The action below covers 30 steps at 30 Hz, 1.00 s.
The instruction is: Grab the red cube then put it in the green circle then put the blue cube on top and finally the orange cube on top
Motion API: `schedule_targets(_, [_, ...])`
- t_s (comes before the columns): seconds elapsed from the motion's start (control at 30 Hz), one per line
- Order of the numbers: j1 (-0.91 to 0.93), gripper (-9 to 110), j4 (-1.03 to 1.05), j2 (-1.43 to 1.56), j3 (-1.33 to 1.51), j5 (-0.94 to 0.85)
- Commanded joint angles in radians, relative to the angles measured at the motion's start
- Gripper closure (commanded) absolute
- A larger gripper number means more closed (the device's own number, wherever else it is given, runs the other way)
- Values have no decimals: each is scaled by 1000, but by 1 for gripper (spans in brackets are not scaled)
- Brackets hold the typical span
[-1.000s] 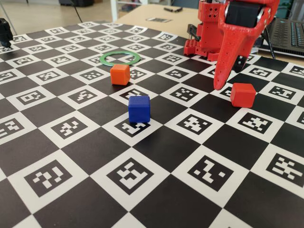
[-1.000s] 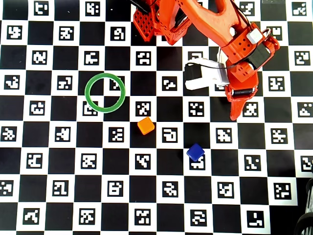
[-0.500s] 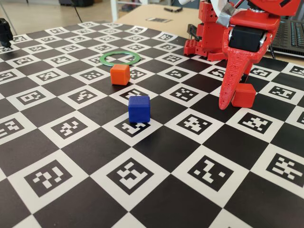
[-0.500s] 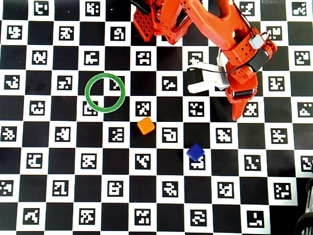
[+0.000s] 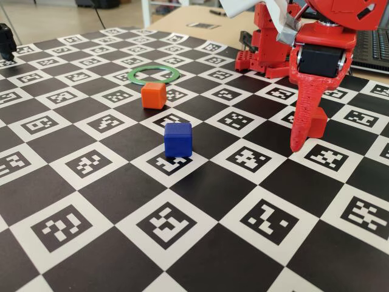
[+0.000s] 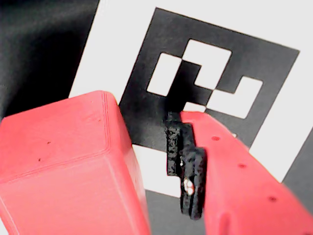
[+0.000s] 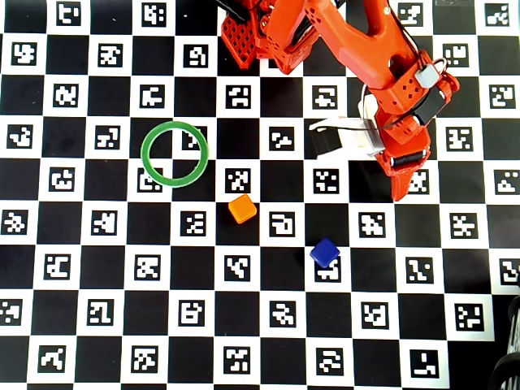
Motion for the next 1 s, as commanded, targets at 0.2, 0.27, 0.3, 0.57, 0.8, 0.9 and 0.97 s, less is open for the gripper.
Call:
schedule_targets(0.2, [5,53,11,9,-61,-123])
schedule_targets(0.27, [5,54,20,9,-77,-130])
schedule_targets(0.3, [5,54,23,9,-84,-132])
schedule_targets(0.57, [5,59,28,11,-97,-129])
schedule_targets(0.8, [0,75,40,21,-104,-127])
schedule_targets(0.9, [0,82,54,21,-124,-110])
schedule_targets(0.97, [5,86,69,21,-147,-89])
